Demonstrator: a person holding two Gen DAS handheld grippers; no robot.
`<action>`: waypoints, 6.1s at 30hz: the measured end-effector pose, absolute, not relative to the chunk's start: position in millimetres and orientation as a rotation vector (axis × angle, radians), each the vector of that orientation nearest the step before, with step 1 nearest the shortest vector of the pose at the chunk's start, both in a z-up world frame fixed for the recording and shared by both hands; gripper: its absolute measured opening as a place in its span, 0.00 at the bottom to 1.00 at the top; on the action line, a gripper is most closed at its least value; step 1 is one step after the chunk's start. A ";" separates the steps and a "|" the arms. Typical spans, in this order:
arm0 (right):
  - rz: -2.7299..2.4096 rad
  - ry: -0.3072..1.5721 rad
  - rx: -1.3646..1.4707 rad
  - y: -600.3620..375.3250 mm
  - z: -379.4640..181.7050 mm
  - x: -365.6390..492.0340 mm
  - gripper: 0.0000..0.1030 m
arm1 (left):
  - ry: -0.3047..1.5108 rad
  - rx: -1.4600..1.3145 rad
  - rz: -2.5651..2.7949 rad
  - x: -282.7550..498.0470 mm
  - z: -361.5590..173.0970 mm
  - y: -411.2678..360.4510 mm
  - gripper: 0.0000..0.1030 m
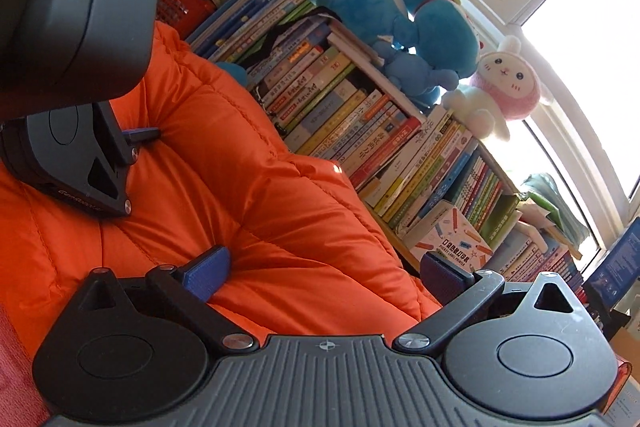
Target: Fold clothes
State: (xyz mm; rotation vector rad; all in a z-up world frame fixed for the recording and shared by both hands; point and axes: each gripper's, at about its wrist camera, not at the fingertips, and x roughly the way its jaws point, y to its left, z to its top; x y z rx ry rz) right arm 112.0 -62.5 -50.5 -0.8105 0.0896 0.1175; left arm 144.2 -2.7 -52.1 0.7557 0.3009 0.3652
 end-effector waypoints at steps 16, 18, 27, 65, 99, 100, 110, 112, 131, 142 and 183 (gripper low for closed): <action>0.019 0.205 -0.799 -137.7 -54.1 124.1 0.98 | 0.292 0.830 0.417 141.8 -59.2 36.0 1.00; 0.009 0.233 -0.778 -145.5 -52.8 125.7 0.98 | 0.305 0.822 0.433 141.1 -58.3 43.9 1.00; -0.033 0.345 -0.692 -179.1 -47.2 129.7 0.98 | 0.389 0.728 0.442 143.5 -49.5 71.2 1.00; -0.002 0.443 -0.564 -206.2 -38.0 137.2 0.99 | 0.507 0.554 0.402 146.5 -44.1 106.9 1.00; -0.049 0.380 -0.575 -197.1 -16.6 114.4 0.99 | 0.505 0.563 0.400 146.6 -45.7 104.9 1.00; -0.050 0.356 -0.595 -193.8 -10.6 108.8 0.99 | 0.505 0.562 0.399 146.6 -45.6 105.1 1.00; 0.207 0.029 -0.806 -57.4 31.2 103.3 0.99 | 0.512 0.541 0.388 147.6 -44.6 107.6 1.00; 0.247 0.019 -0.815 -23.2 26.2 118.0 0.99 | 0.512 0.541 0.388 147.6 -44.7 107.7 1.00; 0.068 0.227 -0.721 -57.5 -26.1 206.0 0.99 | 0.419 0.571 0.382 138.0 -29.1 96.6 0.97; 0.095 0.237 -0.607 -69.4 -33.3 207.4 0.99 | 0.307 0.719 0.176 193.1 -3.6 13.4 0.98; 0.148 0.380 -0.521 -94.3 -34.0 255.8 0.99 | 0.421 0.631 0.388 257.7 -44.5 59.7 1.00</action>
